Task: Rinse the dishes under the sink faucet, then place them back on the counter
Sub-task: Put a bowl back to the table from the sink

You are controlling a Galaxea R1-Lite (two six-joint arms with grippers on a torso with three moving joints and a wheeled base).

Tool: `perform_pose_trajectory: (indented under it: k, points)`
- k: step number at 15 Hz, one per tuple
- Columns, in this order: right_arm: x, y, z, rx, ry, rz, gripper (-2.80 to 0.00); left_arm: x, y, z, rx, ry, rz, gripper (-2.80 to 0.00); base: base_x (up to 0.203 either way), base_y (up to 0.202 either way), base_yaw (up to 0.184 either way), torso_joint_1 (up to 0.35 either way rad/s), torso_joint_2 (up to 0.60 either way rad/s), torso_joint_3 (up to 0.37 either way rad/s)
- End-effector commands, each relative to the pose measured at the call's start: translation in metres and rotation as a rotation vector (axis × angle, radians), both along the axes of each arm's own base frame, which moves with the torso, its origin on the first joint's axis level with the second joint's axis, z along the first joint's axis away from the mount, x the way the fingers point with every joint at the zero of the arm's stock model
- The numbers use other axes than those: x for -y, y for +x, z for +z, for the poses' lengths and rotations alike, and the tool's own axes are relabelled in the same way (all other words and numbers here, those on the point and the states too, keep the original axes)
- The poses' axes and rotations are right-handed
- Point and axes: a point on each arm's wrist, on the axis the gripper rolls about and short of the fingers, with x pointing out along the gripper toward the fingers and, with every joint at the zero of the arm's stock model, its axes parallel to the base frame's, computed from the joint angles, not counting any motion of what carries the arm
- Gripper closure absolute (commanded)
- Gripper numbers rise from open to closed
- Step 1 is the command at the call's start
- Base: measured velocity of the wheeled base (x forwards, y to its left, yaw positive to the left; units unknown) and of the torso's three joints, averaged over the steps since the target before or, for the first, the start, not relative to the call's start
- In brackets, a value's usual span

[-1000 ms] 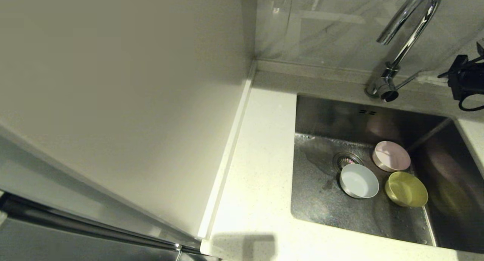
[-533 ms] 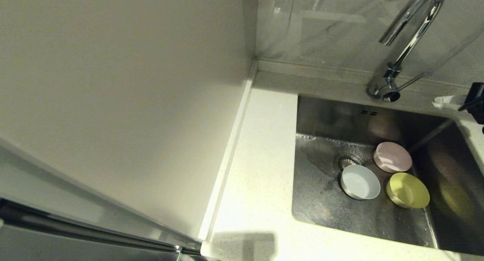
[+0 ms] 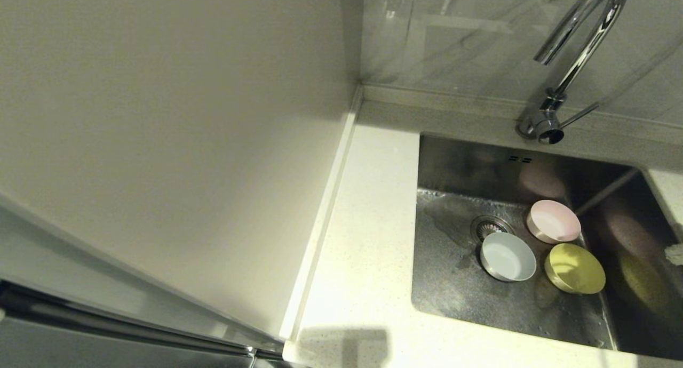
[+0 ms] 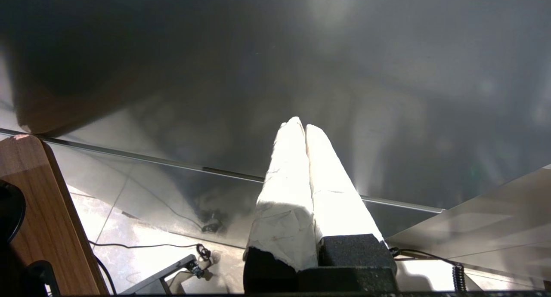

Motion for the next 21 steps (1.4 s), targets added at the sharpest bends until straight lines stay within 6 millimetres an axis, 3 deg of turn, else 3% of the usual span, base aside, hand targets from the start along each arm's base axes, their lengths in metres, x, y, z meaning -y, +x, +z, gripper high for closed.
perform_pose_trajectory:
  k: [1,6,10,14,20,21]
  points:
    - [-0.016,-0.010,0.012,0.072,-0.079,0.039,0.00,0.000,0.000,-0.001,-0.003,0.000,0.000,0.00,0.000,0.000,0.000,0.000,0.00,0.000]
    - [-0.028,0.009,-0.011,0.222,-0.272,0.086,0.00,0.000,0.000,-0.001,-0.003,0.000,0.000,0.00,0.000,0.000,0.000,0.000,0.00,0.000]
    - [-0.024,0.019,-0.058,0.169,-0.359,0.138,0.00,0.000,0.000,0.000,-0.001,0.000,0.000,0.00,0.000,0.000,0.000,0.000,0.00,0.000]
    - [-0.011,0.044,-0.096,0.212,-0.484,0.216,0.00,0.000,0.000,-0.001,-0.003,0.000,0.000,0.00,0.000,0.000,0.000,0.000,0.00,0.000]
    - [-0.037,0.076,-0.116,0.305,-0.580,0.389,0.00,0.000,0.000,-0.001,-0.003,0.000,0.000,0.00,0.000,0.000,0.000,0.000,0.00,0.000]
    - [-0.043,0.079,-0.118,0.314,-0.577,0.411,-2.80,0.000,0.000,-0.001,-0.003,0.000,0.000,0.00,0.000,0.000,0.000,0.000,0.00,0.000]
